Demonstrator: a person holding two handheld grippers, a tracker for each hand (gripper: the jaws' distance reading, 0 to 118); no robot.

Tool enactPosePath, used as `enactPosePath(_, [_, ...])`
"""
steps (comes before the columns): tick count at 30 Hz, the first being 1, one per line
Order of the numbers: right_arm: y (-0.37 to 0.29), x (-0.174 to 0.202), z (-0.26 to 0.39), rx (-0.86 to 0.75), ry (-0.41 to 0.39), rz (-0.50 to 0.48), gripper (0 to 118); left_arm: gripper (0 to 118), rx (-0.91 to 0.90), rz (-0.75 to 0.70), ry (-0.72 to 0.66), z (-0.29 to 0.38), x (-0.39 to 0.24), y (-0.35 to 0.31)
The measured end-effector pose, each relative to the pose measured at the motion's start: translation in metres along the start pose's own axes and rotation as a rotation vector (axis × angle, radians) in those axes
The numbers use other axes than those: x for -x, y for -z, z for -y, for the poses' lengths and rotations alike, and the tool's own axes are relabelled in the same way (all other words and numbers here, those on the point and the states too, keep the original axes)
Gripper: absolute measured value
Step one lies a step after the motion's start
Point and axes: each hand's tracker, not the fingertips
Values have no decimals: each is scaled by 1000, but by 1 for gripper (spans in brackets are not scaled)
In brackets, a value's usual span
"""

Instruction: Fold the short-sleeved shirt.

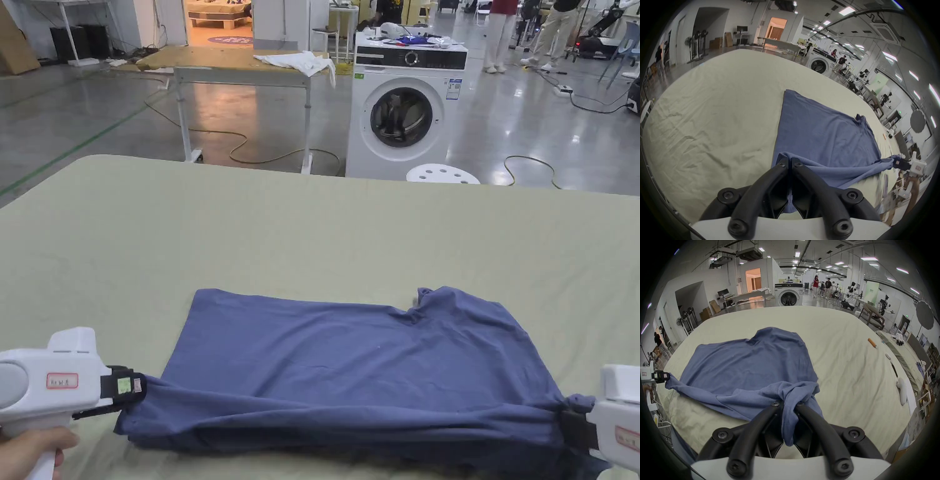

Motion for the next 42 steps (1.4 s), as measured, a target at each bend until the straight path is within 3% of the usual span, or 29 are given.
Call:
enactPosePath(7, [59, 0, -38, 27, 16, 1, 6, 0, 7, 15, -102, -41, 2, 37])
enactPosePath(12, [107, 4, -38, 93, 10, 18, 8, 0, 49, -19, -79, -42, 3, 76])
enactPosePath(15, [123, 9, -31, 114, -3, 37, 16, 2, 63, -37, -81, -38, 5, 91])
enactPosePath(17, [125, 10, -27, 106, -6, 45, 26, 11, 61, -51, -55, -35, 4, 94])
enactPosePath(18, [123, 10, -26, 98, -3, 49, 37, 15, 50, -54, -45, -34, 3, 94])
enactPosePath(20, [113, 13, -24, 45, -7, 45, 50, 32, 25, -61, -19, -33, 1, 88])
enactPosePath(22, [95, 19, -26, -36, -12, 58, 53, 37, -34, -53, 22, -33, -5, 76])
enactPosePath(24, [76, 27, -25, -140, -20, 50, 61, 65, -106, -53, 94, -30, -13, 63])
enactPosePath(25, [67, 32, -24, -203, -16, 44, 61, 65, -155, -58, 140, -26, -21, 54])
enactPosePath(29, [28, 54, -16, -392, 16, 27, 61, 64, -319, -75, 299, 1, -53, 19])
enactPosePath(32, [3, 73, -7, -507, 25, 37, 59, 51, -436, -90, 391, 22, -64, 6])
enactPosePath(34, [-7, 83, -1, -562, 17, 43, 43, 33, -511, -129, 431, 37, -76, -5])
enactPosePath(36, [-18, 91, 5, -612, 12, 51, 9, 13, -562, -150, 446, 51, -83, -13])
enactPosePath(38, [-25, 100, 10, -637, -4, 64, 6, 0, -614, -160, 442, 62, -87, -22])
enactPosePath(42, [-37, 109, 17, -673, -20, 66, 1, 0, -631, -151, 427, 74, -84, -33])
